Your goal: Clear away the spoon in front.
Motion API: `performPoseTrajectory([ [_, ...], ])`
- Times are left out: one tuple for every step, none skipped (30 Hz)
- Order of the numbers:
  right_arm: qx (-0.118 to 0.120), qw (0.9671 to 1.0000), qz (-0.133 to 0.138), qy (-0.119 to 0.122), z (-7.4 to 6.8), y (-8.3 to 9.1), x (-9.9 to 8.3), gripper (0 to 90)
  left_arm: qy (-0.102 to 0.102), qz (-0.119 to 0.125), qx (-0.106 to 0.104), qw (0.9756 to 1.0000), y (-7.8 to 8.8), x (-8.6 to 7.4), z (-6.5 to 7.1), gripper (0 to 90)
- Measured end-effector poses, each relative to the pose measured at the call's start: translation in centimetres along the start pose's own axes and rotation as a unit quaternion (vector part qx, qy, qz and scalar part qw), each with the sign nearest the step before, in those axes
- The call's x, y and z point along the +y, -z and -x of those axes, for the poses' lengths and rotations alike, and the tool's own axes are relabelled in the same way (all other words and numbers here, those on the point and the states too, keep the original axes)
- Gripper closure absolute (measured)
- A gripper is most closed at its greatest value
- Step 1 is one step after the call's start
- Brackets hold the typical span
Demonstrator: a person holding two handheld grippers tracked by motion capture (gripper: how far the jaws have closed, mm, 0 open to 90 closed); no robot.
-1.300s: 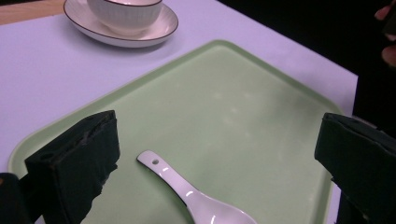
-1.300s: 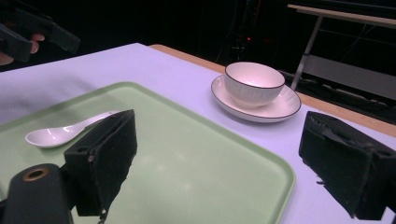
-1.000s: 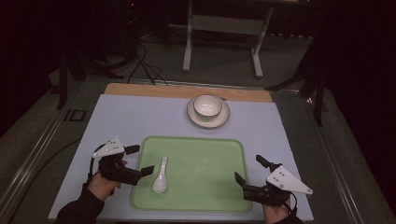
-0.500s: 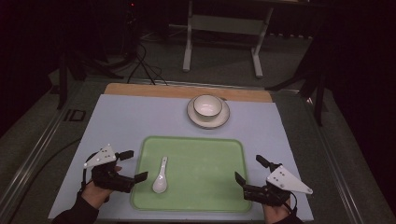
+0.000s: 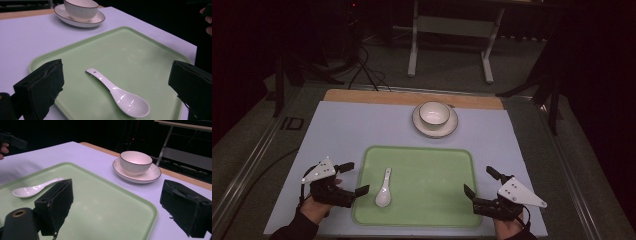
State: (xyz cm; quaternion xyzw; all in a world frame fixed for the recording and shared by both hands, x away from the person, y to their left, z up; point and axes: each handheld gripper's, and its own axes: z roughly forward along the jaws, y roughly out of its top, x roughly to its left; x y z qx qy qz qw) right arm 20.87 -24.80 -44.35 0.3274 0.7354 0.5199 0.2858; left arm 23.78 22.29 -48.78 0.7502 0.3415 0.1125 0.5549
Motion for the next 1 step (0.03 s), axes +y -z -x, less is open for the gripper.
performPoseTrajectory([
  [0.001,1.0,-0.001,0.0,0.01,-0.03,-0.01,11.2,0.001,0.001,-0.001,1.0,0.0,-0.01,-0.02,0.4],
])
